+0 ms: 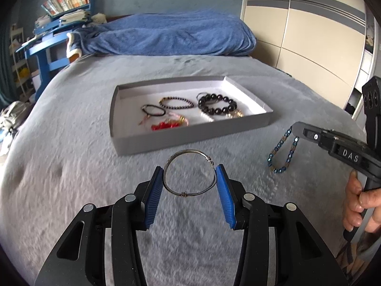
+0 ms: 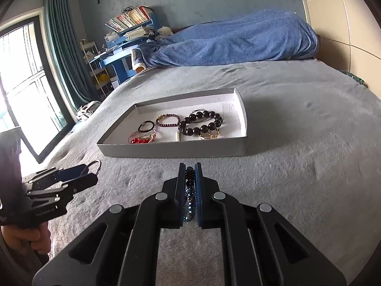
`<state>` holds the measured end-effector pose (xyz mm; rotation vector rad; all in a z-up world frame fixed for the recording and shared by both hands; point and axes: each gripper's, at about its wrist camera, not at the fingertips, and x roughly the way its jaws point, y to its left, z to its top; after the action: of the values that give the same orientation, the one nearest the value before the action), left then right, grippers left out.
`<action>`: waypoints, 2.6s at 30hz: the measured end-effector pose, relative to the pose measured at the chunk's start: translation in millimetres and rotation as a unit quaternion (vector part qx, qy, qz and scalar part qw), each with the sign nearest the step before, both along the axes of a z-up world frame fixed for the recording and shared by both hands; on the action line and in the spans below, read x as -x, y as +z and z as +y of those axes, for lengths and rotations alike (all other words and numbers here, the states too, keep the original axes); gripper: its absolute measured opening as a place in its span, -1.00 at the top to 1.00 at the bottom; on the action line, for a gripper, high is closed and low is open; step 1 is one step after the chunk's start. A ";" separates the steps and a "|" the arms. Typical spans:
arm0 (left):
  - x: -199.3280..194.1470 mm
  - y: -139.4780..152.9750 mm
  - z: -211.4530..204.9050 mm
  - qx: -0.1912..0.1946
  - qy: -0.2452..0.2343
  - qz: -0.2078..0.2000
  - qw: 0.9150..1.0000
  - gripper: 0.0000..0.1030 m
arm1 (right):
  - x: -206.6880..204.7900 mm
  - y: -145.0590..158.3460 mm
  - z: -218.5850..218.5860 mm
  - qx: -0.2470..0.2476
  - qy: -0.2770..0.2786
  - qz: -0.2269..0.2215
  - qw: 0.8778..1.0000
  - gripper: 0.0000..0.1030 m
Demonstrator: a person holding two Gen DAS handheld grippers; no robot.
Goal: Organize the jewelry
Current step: 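Carry the silver bangle and blue beaded bracelet over the tray with both tools, then open both tools to release the bangle and blue bracelet into the tray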
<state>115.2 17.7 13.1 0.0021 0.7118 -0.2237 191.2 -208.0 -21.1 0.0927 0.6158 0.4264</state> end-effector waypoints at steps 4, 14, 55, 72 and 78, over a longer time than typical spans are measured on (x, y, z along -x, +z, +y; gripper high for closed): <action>-7.7 8.6 -4.2 0.001 -0.015 -0.012 1.000 0.10 | -1.6 1.1 -2.0 -0.001 -0.003 0.000 1.000 0.86; -33.2 23.9 -0.5 0.001 -0.024 -0.037 0.999 0.10 | -5.8 16.3 3.5 0.001 0.007 -0.022 1.000 0.86; -129.3 -23.9 16.1 -0.019 0.021 0.033 0.999 0.10 | -109.6 12.5 42.7 -0.010 0.051 -0.003 0.999 0.86; -122.0 -20.2 12.3 -0.023 0.030 0.006 0.999 -0.35 | -123.3 -18.4 31.0 0.045 -0.009 0.028 0.999 0.77; -111.3 -11.6 5.2 -0.034 0.036 -0.027 0.998 -0.66 | -113.3 -11.1 32.8 0.057 -0.016 -0.004 0.998 0.09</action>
<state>226.5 23.0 1.5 0.0482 0.6637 -0.1302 304.5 -175.2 -32.2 -0.0082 0.6286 0.3592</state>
